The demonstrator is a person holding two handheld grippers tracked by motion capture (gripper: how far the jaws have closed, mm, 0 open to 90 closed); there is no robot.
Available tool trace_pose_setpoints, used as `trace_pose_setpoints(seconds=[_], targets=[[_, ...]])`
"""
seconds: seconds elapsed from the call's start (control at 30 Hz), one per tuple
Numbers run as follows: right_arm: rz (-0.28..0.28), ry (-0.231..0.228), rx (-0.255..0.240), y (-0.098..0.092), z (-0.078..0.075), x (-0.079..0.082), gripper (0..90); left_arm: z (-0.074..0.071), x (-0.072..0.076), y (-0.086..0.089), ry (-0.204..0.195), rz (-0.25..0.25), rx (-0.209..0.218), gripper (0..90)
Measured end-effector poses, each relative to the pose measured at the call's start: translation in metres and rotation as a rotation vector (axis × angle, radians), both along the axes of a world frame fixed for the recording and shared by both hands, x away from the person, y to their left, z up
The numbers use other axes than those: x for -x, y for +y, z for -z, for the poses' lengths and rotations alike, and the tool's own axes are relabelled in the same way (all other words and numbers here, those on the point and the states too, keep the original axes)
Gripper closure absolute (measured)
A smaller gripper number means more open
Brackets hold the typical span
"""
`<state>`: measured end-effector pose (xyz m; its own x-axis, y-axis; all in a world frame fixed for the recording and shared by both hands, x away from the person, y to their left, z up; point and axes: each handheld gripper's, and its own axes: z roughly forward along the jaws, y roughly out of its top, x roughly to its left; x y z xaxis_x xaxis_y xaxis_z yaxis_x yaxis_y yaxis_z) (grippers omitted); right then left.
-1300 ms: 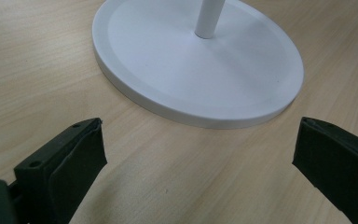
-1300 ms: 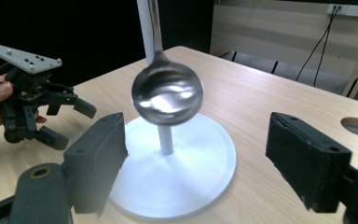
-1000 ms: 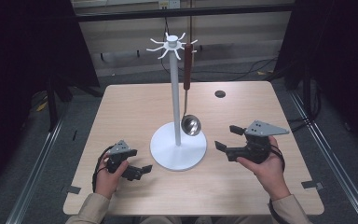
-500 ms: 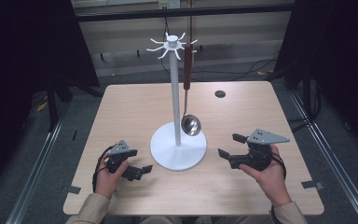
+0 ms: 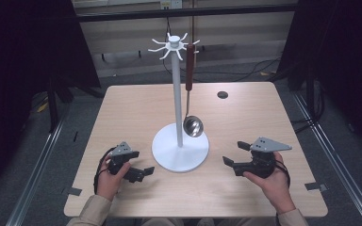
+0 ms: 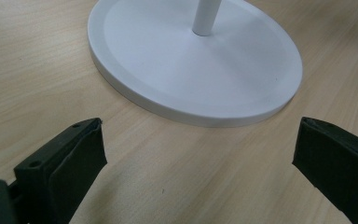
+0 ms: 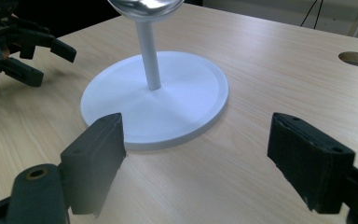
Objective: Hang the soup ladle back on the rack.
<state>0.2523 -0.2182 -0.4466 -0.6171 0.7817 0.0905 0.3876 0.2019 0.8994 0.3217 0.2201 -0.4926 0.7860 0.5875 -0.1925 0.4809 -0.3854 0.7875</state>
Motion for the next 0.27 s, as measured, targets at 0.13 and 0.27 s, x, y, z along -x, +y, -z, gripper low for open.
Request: trace_pose_setpoints(seconds=[0.13,0.27], targets=[[0.002,0.011,0.014,0.0005,0.0052,0.0001,18.2,0.0002,0.0001,-0.0002,0.001,0.000,0.001,1.9],[0.002,0.023,0.039,0.0021,0.0085,-0.0006,18.2,0.0000,-0.0008,-0.0001,-0.003,-0.002,-0.003,1.9]])
